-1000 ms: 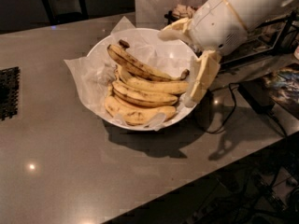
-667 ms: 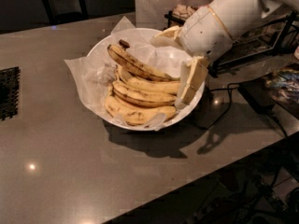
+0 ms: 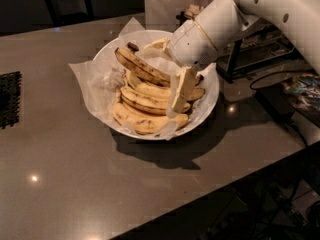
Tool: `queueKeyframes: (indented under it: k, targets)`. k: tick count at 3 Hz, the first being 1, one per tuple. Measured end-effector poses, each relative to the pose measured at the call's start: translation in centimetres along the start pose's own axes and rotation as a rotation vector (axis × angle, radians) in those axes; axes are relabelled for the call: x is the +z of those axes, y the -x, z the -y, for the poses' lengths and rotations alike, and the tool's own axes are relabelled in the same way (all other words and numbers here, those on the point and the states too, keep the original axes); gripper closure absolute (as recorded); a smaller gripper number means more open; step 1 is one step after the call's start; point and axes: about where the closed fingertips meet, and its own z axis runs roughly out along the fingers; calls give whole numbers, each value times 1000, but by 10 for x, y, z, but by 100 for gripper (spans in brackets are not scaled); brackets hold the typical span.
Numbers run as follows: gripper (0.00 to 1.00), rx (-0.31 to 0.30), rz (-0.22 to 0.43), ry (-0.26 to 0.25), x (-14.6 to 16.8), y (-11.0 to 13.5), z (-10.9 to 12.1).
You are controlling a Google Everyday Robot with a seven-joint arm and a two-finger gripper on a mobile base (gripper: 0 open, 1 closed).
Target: Pick banana from white bowl
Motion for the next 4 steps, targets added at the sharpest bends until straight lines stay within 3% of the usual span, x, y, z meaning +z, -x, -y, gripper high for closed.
queueKeyframes:
  k: [2,3,4]
  targets:
    - [0,-61,19,61,35,16,25]
    - [0,-63,19,62,36,17,25]
    - [19,-63,19,62,36,17,25]
